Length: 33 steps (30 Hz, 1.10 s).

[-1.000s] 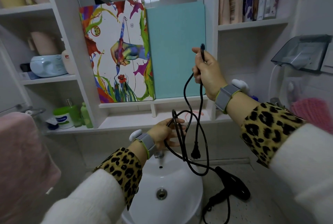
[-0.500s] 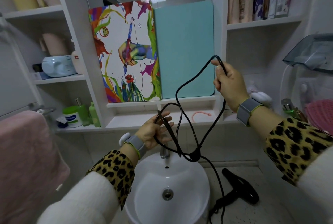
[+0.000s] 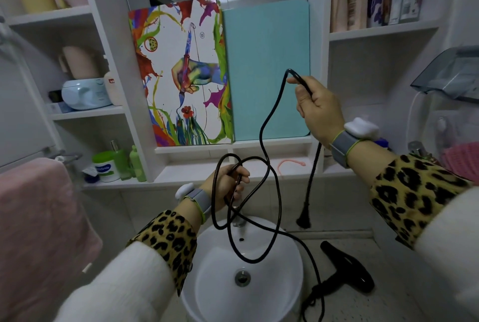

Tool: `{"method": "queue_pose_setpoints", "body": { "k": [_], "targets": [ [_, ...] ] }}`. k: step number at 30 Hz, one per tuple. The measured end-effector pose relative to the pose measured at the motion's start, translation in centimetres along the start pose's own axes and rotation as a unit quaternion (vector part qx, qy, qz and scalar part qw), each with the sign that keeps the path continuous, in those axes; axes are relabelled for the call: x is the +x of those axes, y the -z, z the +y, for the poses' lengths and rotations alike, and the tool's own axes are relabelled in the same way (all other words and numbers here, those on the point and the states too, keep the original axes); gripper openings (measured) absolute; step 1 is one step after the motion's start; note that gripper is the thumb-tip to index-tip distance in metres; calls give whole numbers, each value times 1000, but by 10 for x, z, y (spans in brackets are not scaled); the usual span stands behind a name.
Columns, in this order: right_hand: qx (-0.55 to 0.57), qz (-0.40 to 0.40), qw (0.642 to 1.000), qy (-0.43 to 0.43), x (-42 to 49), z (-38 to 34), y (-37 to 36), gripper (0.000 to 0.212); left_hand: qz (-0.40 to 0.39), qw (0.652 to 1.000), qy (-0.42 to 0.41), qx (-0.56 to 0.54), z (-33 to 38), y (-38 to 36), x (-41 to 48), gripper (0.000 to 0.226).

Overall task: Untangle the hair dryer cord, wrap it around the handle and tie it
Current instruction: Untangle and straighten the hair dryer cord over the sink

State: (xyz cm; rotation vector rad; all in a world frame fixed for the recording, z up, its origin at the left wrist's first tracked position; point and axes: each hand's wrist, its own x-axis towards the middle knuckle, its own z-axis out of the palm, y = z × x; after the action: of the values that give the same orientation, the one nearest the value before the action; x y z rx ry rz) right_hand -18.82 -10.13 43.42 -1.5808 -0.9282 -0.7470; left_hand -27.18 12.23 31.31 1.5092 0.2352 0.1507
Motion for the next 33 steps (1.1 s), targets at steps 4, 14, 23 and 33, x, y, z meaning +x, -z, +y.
{"method": "queue_pose_setpoints", "body": {
  "k": [4, 14, 23, 33],
  "targets": [
    [-91, 5, 996, 19, 3, 3, 6, 30, 22, 999, 24, -15, 0, 3, 6, 38],
    [-169, 1, 985, -31, -38, 48, 16, 26, 36, 987, 5, -156, 1, 0, 15, 49],
    [-225, -129, 958, -121, -53, 68, 8, 27, -16, 983, -25, -180, 4, -13, 19, 56],
    [-91, -223, 969, -51, -70, 60, 2, 26, 61, 966, -26, -250, 6, -12, 20, 51]
  ]
}}
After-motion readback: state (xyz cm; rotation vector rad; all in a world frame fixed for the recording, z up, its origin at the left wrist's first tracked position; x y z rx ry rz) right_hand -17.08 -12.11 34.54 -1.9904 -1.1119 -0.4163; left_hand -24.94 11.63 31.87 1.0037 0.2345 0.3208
